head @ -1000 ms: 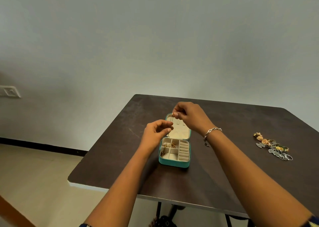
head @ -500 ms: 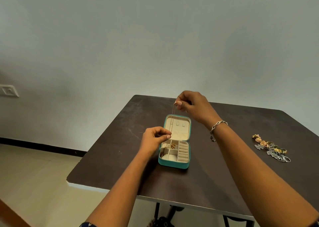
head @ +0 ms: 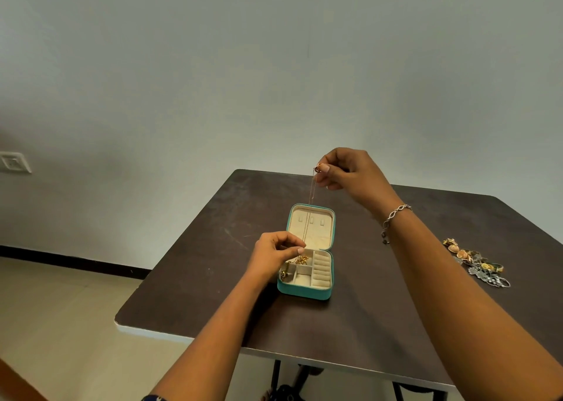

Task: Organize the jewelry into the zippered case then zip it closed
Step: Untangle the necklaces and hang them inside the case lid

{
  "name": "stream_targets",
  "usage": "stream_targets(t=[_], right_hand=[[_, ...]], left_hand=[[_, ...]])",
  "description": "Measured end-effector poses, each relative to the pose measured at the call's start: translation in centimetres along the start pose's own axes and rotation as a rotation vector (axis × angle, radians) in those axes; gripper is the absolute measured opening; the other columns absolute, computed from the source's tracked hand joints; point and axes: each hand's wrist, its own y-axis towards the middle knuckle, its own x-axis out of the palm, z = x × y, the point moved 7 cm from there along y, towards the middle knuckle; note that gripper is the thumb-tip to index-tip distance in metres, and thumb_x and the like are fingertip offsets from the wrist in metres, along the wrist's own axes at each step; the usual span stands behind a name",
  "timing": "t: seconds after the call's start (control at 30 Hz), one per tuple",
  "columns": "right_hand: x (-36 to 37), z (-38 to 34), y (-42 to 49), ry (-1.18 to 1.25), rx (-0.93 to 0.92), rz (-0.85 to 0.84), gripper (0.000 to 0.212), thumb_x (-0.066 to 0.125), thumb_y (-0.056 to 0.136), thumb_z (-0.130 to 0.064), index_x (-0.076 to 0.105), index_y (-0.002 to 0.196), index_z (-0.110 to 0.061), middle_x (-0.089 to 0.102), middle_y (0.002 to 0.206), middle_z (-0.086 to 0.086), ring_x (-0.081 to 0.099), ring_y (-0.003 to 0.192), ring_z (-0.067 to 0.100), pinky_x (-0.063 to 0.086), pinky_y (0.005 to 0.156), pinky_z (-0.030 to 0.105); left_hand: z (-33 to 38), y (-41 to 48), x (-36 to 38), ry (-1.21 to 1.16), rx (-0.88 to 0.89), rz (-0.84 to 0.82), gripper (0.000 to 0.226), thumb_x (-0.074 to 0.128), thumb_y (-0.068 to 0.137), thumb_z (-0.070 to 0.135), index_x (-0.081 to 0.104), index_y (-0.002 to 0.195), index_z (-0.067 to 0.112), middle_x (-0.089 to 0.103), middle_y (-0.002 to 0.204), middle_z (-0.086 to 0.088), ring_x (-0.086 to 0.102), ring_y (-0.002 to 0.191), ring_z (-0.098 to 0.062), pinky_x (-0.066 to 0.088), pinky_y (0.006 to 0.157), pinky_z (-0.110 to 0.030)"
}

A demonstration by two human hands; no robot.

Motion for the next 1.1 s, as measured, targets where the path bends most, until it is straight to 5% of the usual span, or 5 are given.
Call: stream_targets(t=[0.27, 0.47, 0.7, 1.1], right_hand=[[-1.6, 0.3, -0.4, 0.117, 0.03, 0.052, 0.011, 0.049, 0.093, -0.01, 0.059, 0.089, -0.009, 0.067, 0.08, 0.004, 0.066, 0.074, 0.014, 0.053, 0.07, 0.025], [-3.4, 0.8, -0.9, 0.246, 0.056, 0.099, 0.014, 0.049, 0.093, -0.011, 0.058, 0.083, -0.013, 0.067, 0.08, 0.006, 0.067, 0.07, 0.012, 0.054, 0.066, 0.021], [-4.9, 2.9, -1.9, 0.509, 0.149, 0.163, 0.011, 0.05, 0.091, -0.006, 0.059, 0.085, -0.004, 0.071, 0.074, 0.005, 0.069, 0.07, 0.017, 0.057, 0.066, 0.025], [-5.0, 9.5, -6.1, 0.709, 0.36, 0.285, 0.012, 0.058, 0.079, 0.009, 0.059, 0.078, -0.002, 0.07, 0.064, 0.005, 0.07, 0.066, 0.017, 0.057, 0.061, 0.022]], left_hand=[[0.5, -0.1, -0.7, -0.021, 0.015, 0.067, 0.015, 0.063, 0.083, 0.004, 0.065, 0.08, 0.018, 0.069, 0.089, -0.007, 0.066, 0.092, -0.02, 0.053, 0.086, -0.033], [1.2, -0.4, -1.1, -0.079, 0.029, 0.09, 0.014, 0.055, 0.085, -0.004, 0.059, 0.086, 0.01, 0.064, 0.08, -0.005, 0.063, 0.077, -0.011, 0.052, 0.075, -0.019], [1.9, -0.5, -1.9, -0.102, 0.021, 0.146, 0.02, 0.052, 0.084, -0.006, 0.059, 0.083, 0.013, 0.063, 0.087, -0.009, 0.061, 0.085, -0.019, 0.052, 0.078, -0.027], [3.4, -0.9, -4.4, -0.797, -0.066, 0.252, 0.019, 0.045, 0.089, -0.006, 0.058, 0.084, 0.008, 0.059, 0.065, -0.006, 0.064, 0.054, -0.013, 0.06, 0.061, -0.032]])
